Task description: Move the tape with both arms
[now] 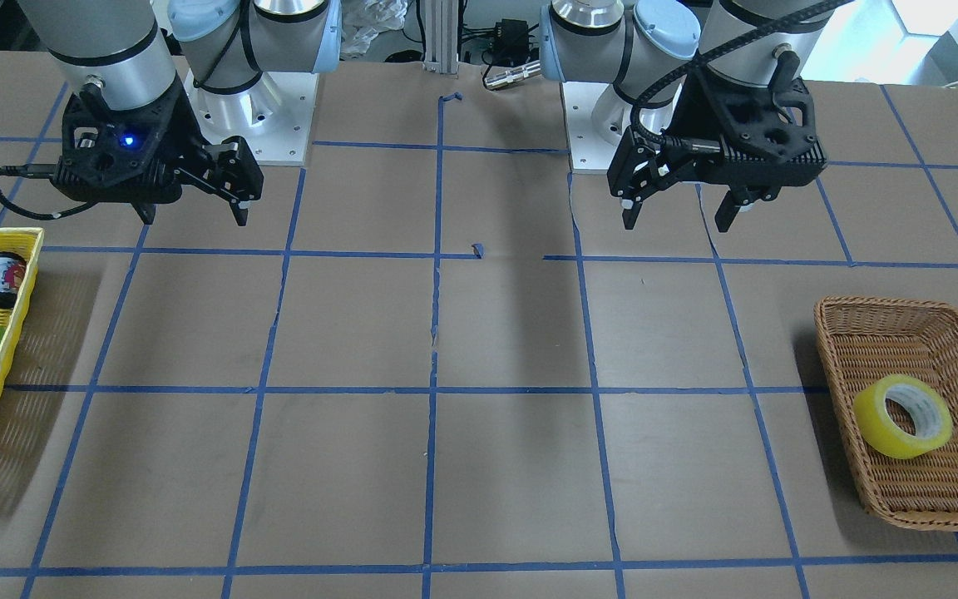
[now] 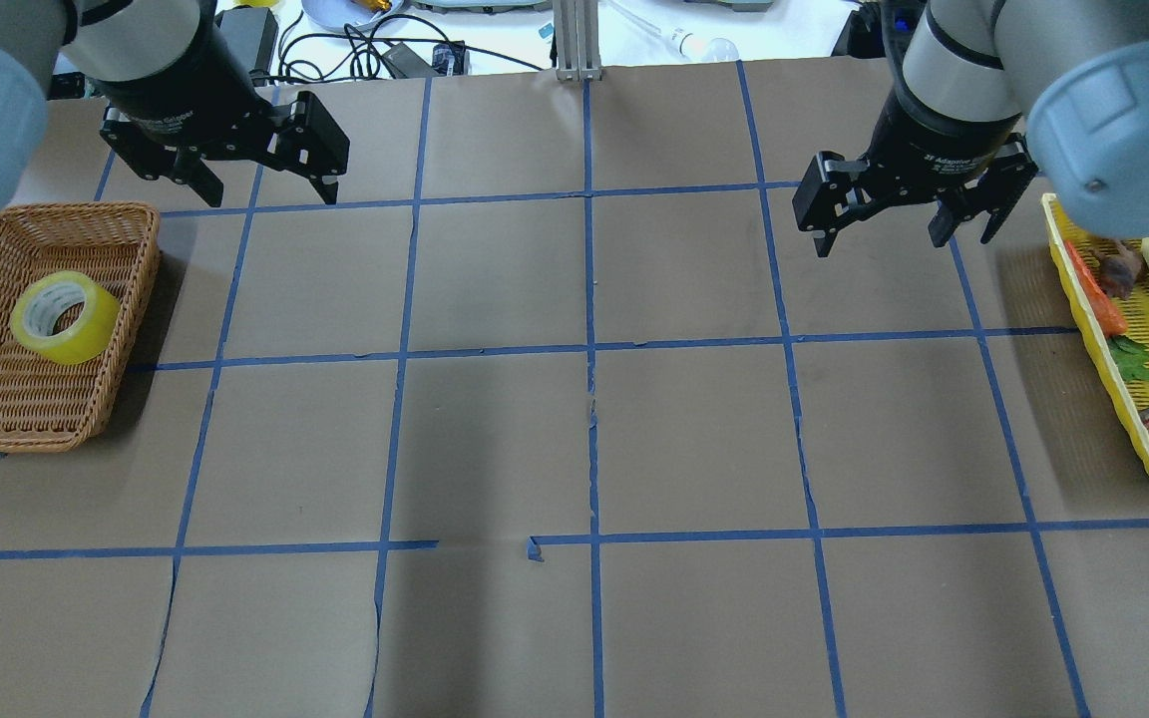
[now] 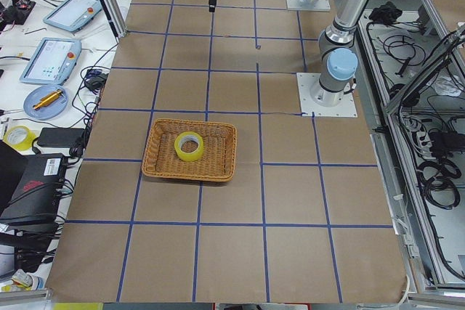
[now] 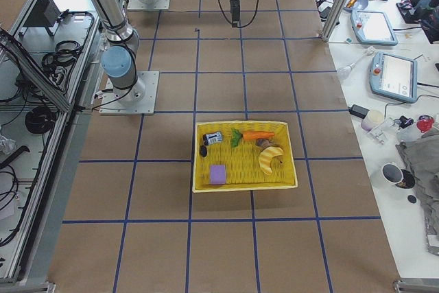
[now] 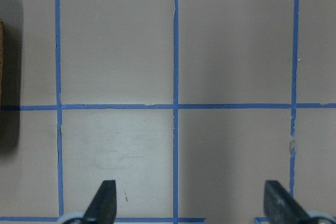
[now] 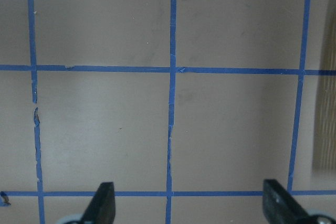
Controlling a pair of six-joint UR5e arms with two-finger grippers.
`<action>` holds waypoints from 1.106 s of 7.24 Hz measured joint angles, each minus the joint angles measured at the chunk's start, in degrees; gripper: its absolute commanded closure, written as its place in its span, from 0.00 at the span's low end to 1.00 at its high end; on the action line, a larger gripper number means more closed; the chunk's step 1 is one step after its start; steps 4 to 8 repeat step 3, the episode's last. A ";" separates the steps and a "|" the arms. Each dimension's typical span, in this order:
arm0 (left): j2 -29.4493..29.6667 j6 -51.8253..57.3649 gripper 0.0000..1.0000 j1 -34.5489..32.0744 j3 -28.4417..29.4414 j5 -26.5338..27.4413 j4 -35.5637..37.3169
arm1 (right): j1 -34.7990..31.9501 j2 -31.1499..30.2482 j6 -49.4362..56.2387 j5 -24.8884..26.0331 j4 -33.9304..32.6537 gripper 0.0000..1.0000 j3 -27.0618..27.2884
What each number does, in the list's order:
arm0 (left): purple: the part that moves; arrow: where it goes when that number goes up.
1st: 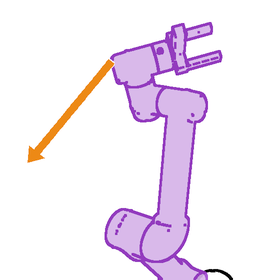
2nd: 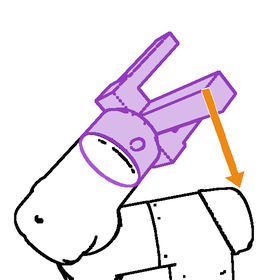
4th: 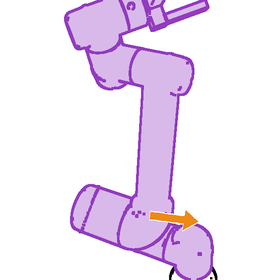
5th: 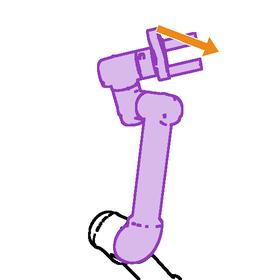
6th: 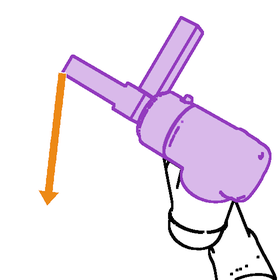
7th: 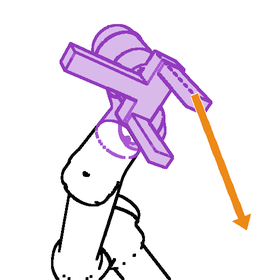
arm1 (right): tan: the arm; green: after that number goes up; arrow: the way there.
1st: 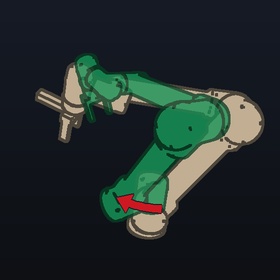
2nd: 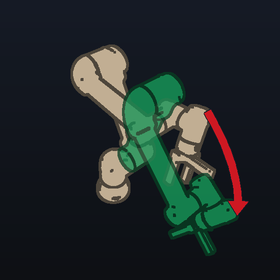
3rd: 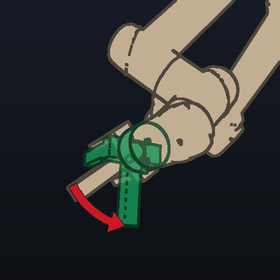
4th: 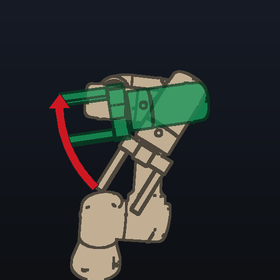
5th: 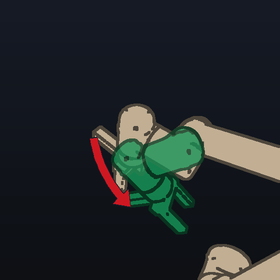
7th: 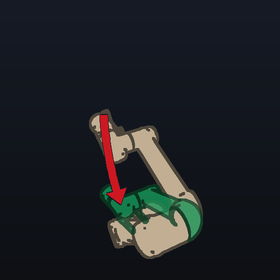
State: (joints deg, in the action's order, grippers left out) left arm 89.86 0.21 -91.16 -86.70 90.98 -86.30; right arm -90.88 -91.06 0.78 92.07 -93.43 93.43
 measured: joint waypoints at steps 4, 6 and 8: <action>-0.48 0.19 0.00 0.05 -0.04 0.40 -0.18 | 0.00 0.00 0.08 0.23 0.06 0.00 0.00; -0.48 0.19 0.00 0.05 -0.04 0.40 -0.18 | 0.00 0.00 0.08 0.23 0.06 0.00 0.00; -0.48 0.19 0.00 0.05 -0.04 0.40 -0.18 | 0.00 0.00 0.08 0.23 0.06 0.00 0.00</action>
